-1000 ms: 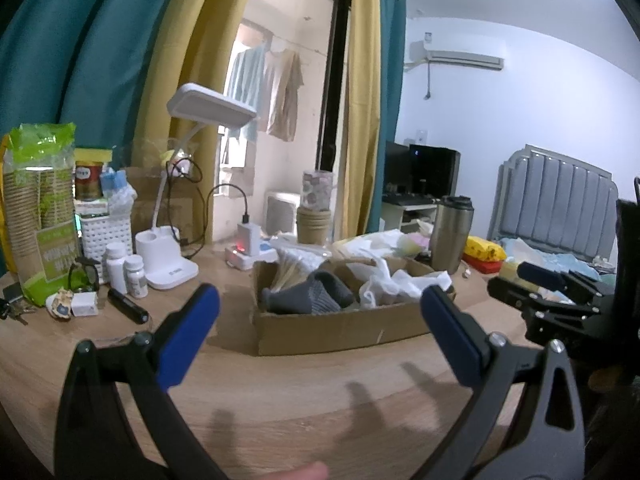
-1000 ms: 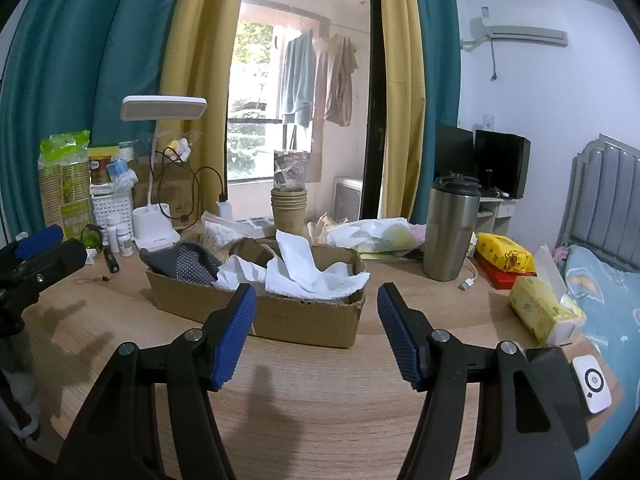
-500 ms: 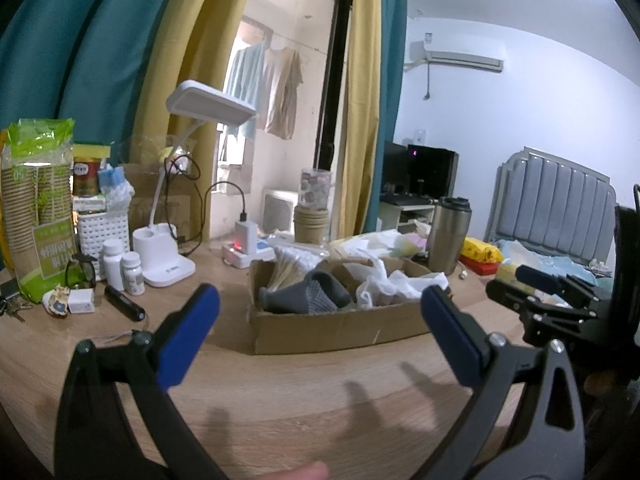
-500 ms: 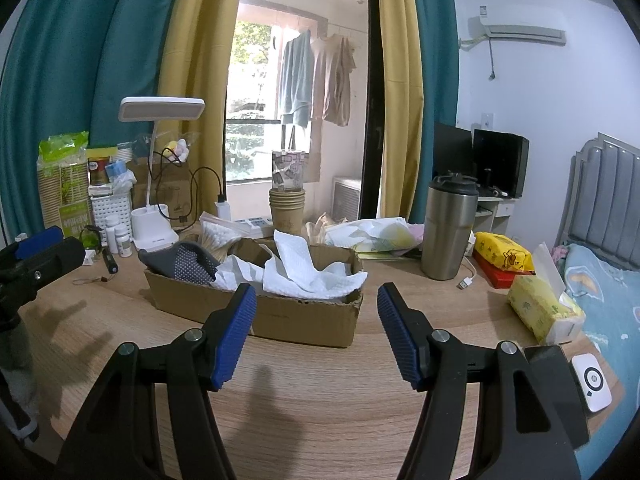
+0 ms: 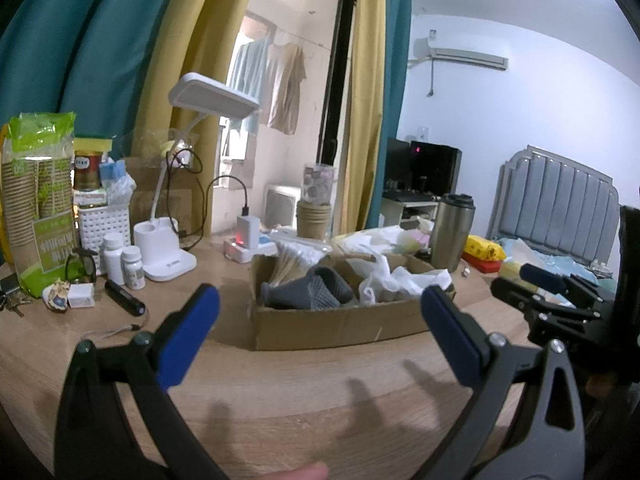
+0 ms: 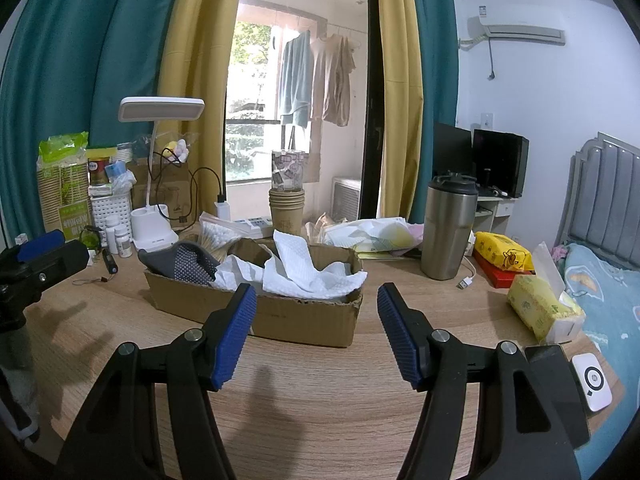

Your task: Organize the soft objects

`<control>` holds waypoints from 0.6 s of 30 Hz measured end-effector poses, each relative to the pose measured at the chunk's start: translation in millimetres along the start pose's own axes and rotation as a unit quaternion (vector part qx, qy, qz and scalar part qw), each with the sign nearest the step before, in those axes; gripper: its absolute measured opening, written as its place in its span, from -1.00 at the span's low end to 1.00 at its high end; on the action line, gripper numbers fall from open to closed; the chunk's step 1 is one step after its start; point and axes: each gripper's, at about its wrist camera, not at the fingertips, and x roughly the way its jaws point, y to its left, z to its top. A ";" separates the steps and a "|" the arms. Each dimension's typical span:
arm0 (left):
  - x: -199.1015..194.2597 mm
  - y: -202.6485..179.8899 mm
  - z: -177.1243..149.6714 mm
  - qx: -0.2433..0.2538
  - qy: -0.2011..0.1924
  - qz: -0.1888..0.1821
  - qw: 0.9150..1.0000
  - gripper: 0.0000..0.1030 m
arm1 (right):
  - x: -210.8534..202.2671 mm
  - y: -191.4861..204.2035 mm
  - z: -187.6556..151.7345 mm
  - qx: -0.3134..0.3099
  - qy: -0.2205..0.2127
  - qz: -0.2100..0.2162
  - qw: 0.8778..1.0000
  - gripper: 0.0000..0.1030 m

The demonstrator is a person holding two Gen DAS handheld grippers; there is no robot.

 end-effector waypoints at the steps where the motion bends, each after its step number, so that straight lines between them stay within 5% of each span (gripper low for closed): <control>1: 0.0 0.0 0.1 0.000 0.000 0.002 1.000 0.97 | 0.0 0.0 0.0 0.000 0.000 0.000 1.000 0.29; 18: 0.5 3.6 1.2 0.001 0.003 0.006 1.000 0.97 | 0.3 0.0 -0.4 0.000 0.000 0.000 1.000 0.29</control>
